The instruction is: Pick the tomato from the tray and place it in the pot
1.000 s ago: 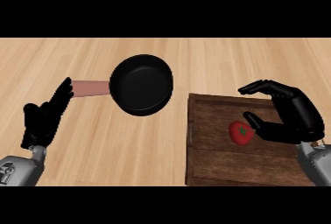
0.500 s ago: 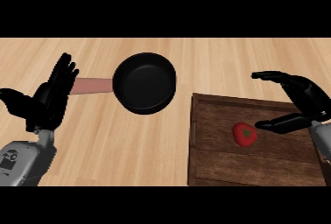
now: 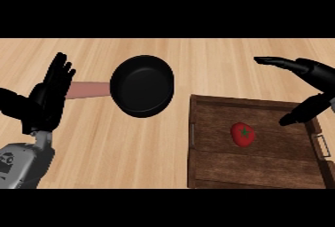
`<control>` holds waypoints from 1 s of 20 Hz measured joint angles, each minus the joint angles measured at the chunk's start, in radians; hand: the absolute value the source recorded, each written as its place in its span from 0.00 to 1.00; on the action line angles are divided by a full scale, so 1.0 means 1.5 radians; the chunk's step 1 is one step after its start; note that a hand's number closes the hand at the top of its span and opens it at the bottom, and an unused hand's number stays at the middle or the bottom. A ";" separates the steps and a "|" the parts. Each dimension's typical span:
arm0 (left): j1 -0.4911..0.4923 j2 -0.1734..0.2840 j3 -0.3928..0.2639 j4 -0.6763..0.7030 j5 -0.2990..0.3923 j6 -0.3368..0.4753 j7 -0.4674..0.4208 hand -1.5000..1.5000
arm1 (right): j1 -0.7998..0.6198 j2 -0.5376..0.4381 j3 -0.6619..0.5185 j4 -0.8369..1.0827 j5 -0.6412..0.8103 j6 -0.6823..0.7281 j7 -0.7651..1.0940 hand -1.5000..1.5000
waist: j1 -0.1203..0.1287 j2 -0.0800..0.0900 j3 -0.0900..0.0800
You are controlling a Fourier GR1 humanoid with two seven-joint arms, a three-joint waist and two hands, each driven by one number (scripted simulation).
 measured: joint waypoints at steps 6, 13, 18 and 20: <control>0.013 0.001 0.007 -0.013 -0.004 0.003 0.004 0.50 | -0.047 -0.028 0.111 -0.043 0.128 -0.001 0.018 0.00 | -0.013 -0.004 -0.001; 0.022 -0.004 0.021 -0.017 -0.013 0.006 0.009 0.50 | -0.067 -0.010 0.192 -0.090 0.228 0.013 0.067 0.00 | -0.028 -0.008 -0.001; 0.034 -0.001 0.041 -0.030 -0.018 -0.005 0.018 0.50 | -0.033 0.013 0.195 -0.129 0.258 0.025 0.095 0.00 | -0.035 -0.009 -0.001; 0.036 -0.009 0.042 -0.036 -0.025 -0.004 0.023 0.50 | -0.017 0.023 0.191 -0.134 0.276 0.025 0.098 0.00 | -0.036 -0.009 -0.001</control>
